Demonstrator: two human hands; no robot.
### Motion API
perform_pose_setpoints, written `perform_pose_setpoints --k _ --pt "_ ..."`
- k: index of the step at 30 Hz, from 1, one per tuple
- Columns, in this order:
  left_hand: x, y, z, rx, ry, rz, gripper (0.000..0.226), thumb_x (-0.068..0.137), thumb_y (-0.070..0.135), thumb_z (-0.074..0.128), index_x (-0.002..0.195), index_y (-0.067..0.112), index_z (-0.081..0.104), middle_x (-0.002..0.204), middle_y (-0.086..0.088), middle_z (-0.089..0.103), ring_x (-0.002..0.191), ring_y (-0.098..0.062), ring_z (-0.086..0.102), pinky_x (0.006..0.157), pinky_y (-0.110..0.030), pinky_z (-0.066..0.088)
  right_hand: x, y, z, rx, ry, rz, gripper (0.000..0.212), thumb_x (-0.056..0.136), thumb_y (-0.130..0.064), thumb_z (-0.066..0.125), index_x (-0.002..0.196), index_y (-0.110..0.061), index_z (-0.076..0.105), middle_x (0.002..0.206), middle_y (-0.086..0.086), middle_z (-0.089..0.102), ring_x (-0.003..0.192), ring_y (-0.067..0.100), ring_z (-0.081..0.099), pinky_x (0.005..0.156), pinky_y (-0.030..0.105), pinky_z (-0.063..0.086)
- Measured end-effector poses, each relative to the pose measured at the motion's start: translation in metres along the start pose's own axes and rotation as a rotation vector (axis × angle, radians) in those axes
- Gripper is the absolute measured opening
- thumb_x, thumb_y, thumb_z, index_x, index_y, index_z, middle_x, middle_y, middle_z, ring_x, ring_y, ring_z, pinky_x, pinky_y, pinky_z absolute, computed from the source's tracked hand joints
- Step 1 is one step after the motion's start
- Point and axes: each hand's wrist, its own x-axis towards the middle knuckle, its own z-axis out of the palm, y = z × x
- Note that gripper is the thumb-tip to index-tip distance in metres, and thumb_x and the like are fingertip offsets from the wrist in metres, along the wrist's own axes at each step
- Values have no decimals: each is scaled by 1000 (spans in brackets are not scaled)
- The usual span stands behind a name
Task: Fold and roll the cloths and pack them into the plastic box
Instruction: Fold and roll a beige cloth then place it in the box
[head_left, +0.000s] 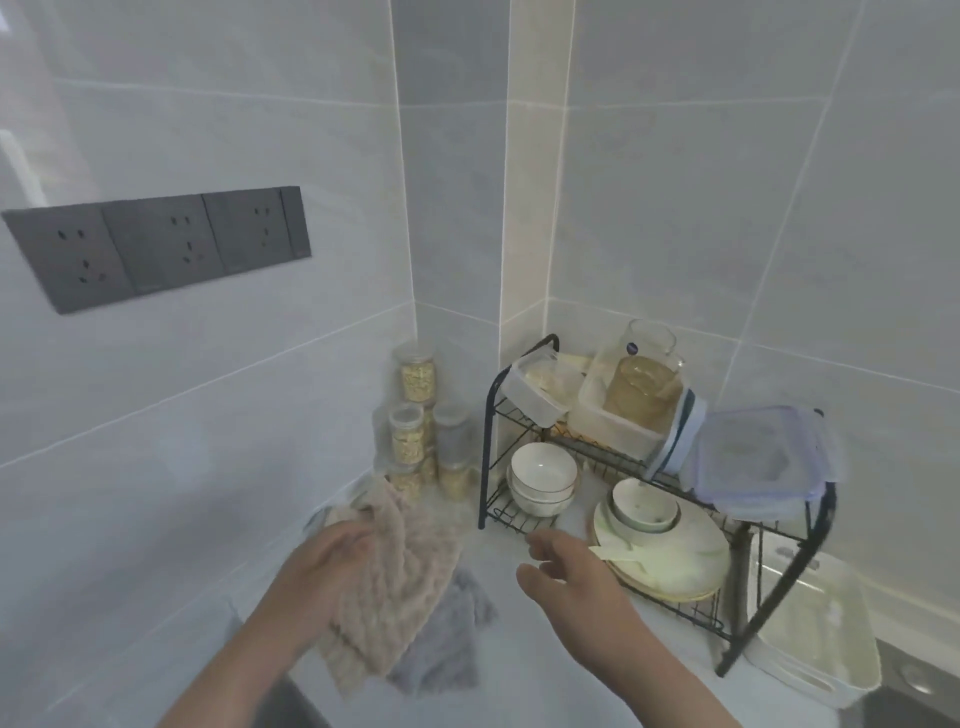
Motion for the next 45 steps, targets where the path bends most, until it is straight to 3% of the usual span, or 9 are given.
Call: perform_pose_setpoints --k 4,10,15,20,25,31,37,42,45 --pt "96 -14 -13 38 -97 -13 17 95 24 55 109 24 64 114 7 63 104 -7 58 93 -28 45 68 1 42 25 47 65 36 92 -29 57 128 -28 52 119 -17 55 111 2 52 90 18 39" --pt "212 -65 -20 352 -191 84 20 97 36 47 116 40 52 119 14 57 111 -8 55 96 -33 44 154 22 100 -32 112 217 32 93 -24 56 125 -19 57 112 -9 57 110 10 55 88 15 38" --pt "261 -111 -6 644 -224 227 21 98 32 42 108 33 59 112 13 61 101 -12 58 87 -35 47 204 57 147 -80 82 324 33 95 -21 50 128 -21 56 122 -3 57 96 14 60 53 4 43" --pt "287 -138 5 732 -208 236 11 93 34 53 96 31 63 90 11 68 84 -15 64 67 -29 47 243 101 176 -146 81 251 34 96 -21 48 128 -23 59 126 -7 60 112 6 55 81 3 34" --pt "296 -164 11 841 -228 247 30 78 38 66 106 37 57 85 18 63 86 -12 63 73 -34 54 271 138 193 -431 96 47 28 94 -15 47 114 -11 66 118 8 63 112 25 57 92 22 40" --pt "303 -174 22 1113 -300 313 51 76 46 62 122 27 53 126 4 54 115 -17 52 91 -35 48 278 162 205 -719 133 -83 20 91 -25 49 87 -9 61 98 14 55 95 31 54 75 31 43" --pt "296 -174 21 1214 -176 404 52 69 49 61 119 34 52 113 1 49 108 -23 54 85 -33 48 254 148 197 -370 337 -256 6 85 -18 63 80 -19 66 84 -1 56 78 12 55 68 21 38" --pt "286 -177 13 1142 -158 539 48 68 46 66 115 42 57 107 -1 38 113 -26 43 91 -33 40 213 128 194 -47 443 -340 29 85 -8 64 65 -28 56 61 -12 55 51 1 49 50 16 40" --pt "275 -168 8 991 -133 745 22 61 37 65 82 31 64 116 -4 53 114 -29 48 93 -35 42 189 111 185 86 574 -377 26 83 -5 62 69 -26 60 54 -17 54 50 0 46 50 17 38"
